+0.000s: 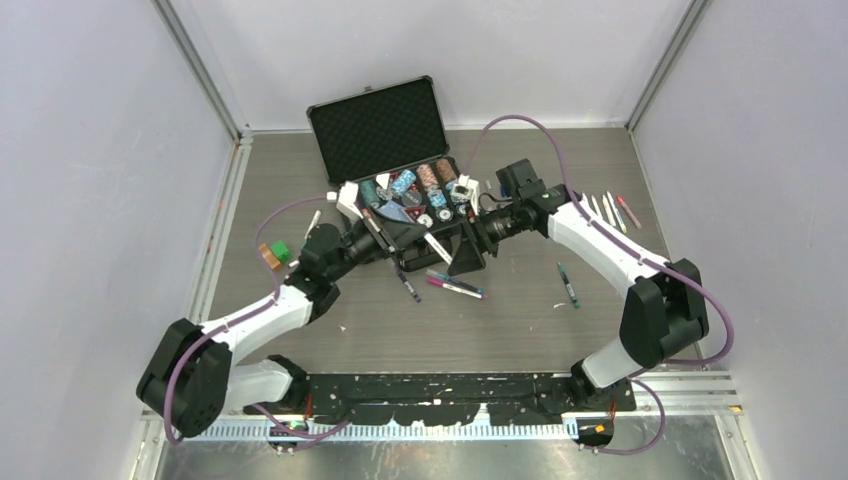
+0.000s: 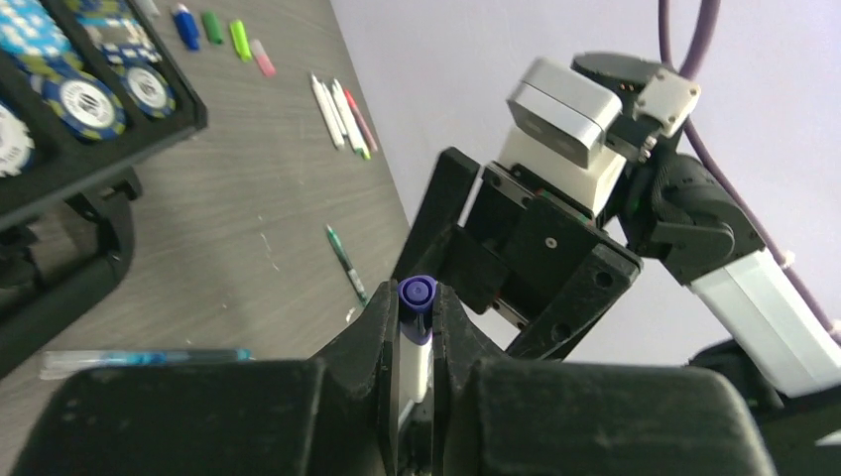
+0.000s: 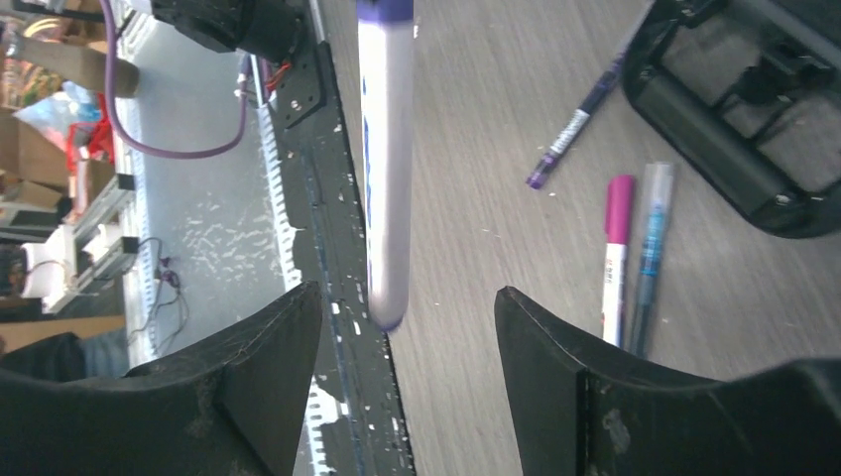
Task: Open the pen caps
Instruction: Open the pen cap from the pen, then place the pen at the center of the board, then place the pen cap at the center of the board, then pick up the pen from the center of the board, then open the pen cap from the pen.
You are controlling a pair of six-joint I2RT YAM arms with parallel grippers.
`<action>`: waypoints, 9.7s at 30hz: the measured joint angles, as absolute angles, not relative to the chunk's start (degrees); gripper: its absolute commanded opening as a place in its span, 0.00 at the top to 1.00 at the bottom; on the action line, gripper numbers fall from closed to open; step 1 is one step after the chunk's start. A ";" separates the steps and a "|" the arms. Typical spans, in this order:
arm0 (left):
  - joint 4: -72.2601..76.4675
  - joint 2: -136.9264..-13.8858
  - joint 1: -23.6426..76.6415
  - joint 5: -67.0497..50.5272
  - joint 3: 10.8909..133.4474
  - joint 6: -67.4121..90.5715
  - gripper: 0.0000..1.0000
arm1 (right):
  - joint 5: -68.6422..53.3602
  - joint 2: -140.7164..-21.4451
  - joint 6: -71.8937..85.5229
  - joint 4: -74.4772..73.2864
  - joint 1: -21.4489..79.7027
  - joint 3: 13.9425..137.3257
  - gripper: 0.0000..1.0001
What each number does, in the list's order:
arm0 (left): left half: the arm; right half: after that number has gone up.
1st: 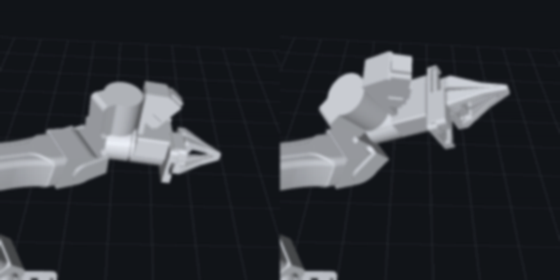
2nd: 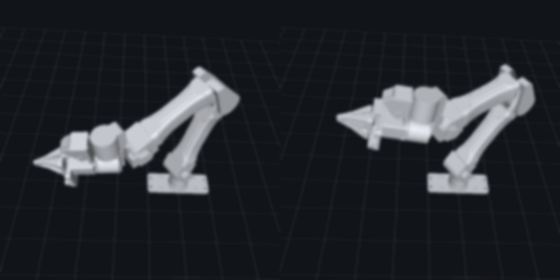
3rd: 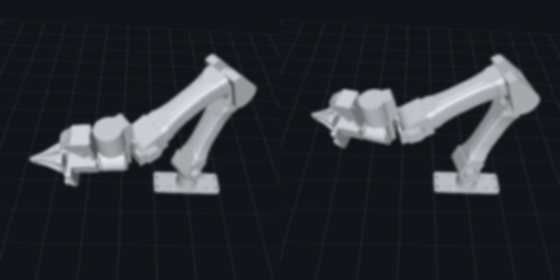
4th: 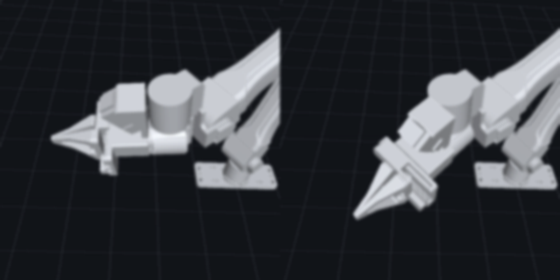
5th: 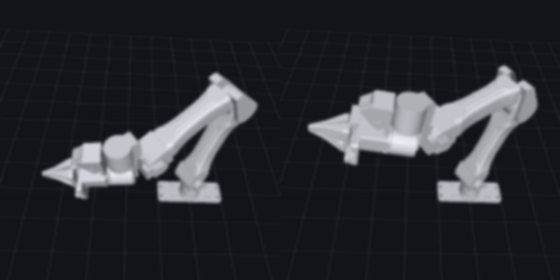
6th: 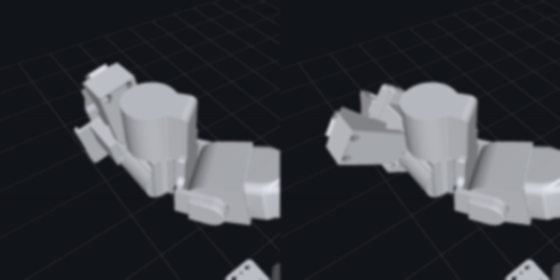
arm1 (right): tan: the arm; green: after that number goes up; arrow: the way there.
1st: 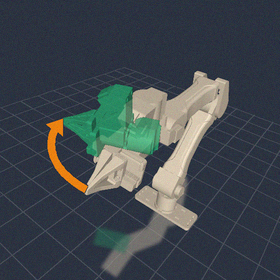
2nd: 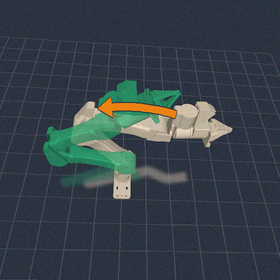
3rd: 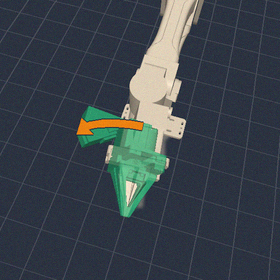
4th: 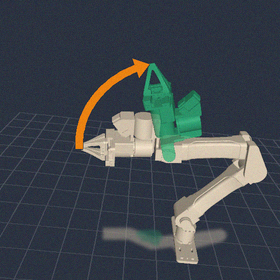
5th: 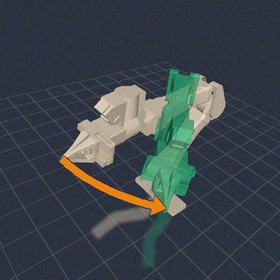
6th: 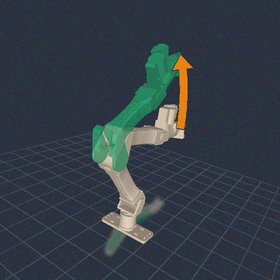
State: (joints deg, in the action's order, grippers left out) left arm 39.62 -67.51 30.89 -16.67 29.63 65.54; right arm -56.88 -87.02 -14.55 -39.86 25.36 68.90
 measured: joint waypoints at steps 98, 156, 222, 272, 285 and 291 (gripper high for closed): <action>40.62 -79.09 44.93 -14.31 30.17 69.84 1.00 | -53.12 -72.05 -20.47 -44.18 6.74 54.04 0.40; -35.59 -136.29 51.37 12.23 123.92 22.41 0.64 | -43.05 -63.02 -10.81 -44.60 -18.87 56.23 0.40; -33.32 -100.53 48.16 24.77 61.14 60.14 0.81 | -49.06 -66.04 -18.33 -48.53 -18.87 55.11 0.40; 32.40 -62.54 47.68 -1.41 22.57 52.73 1.00 | -63.53 -65.25 6.79 -15.53 10.20 42.65 0.41; 50.26 -77.25 51.62 0.93 30.20 53.82 1.00 | -61.98 -69.43 31.66 14.13 18.20 35.53 0.47; 51.99 -78.54 52.56 2.00 31.40 53.82 1.00 | -61.25 -69.80 33.56 16.75 18.81 35.38 0.59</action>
State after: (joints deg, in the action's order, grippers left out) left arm 51.99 -78.54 52.56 2.00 31.40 53.82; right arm -61.25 -69.80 33.56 16.75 18.81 35.38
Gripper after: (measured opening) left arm 0.039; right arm 0.481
